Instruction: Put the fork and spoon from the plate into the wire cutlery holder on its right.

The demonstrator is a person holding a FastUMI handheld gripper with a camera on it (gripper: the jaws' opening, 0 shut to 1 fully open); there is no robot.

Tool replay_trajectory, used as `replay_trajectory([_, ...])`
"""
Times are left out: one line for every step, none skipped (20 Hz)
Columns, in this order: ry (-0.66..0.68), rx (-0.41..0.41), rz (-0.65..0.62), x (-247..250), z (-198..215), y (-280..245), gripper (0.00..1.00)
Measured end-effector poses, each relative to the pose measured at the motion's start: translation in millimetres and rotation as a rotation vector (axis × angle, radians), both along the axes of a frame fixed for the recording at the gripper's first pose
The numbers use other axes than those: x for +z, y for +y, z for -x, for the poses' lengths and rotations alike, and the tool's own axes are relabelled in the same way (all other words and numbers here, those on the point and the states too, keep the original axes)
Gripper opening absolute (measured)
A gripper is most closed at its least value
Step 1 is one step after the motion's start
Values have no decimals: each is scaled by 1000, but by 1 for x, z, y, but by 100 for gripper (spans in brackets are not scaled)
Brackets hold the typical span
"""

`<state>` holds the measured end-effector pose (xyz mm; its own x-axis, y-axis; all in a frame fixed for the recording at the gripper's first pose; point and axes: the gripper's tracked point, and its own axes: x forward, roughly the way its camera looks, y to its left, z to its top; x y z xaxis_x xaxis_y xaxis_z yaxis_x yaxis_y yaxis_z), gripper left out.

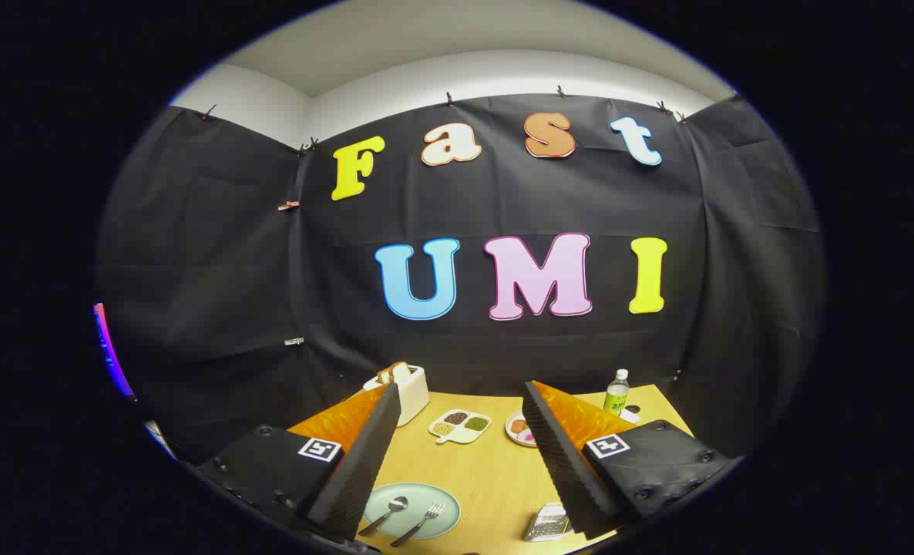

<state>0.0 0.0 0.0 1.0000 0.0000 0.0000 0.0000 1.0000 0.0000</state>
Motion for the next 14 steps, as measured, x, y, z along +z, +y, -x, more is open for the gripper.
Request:
replay_trajectory([1, -12, 1, 0, 0, -2, 99])
replay_trajectory([0, -26, 2, 0, 0, -5, 99])
replay_trajectory([-3, -42, 2, -1, 0, -7, 99])
replay_trajectory([-6, -58, 3, 0, 0, -10, 99])
replay_trajectory([-11, -79, 3, 0, 1, -13, 99])
replay_trajectory([-16, -97, 2, 2, 1, -16, 99])
replay_trajectory([-24, -117, 3, 3, 2, -19, 99])
replay_trajectory([-32, -135, 6, 5, 2, -21, 99])
replay_trajectory([-37, -153, 11, 6, 3, -23, 99])
replay_trajectory([-38, -169, 19, 5, 4, -25, 99])
replay_trajectory([-37, -184, 27, 5, 5, -26, 99])
replay_trajectory([-37, -199, 33, 4, 7, -28, 99])
replay_trajectory([-35, -213, 35, 2, 9, -29, 99])
replay_trajectory([-33, -224, 36, 1, 10, -29, 99])
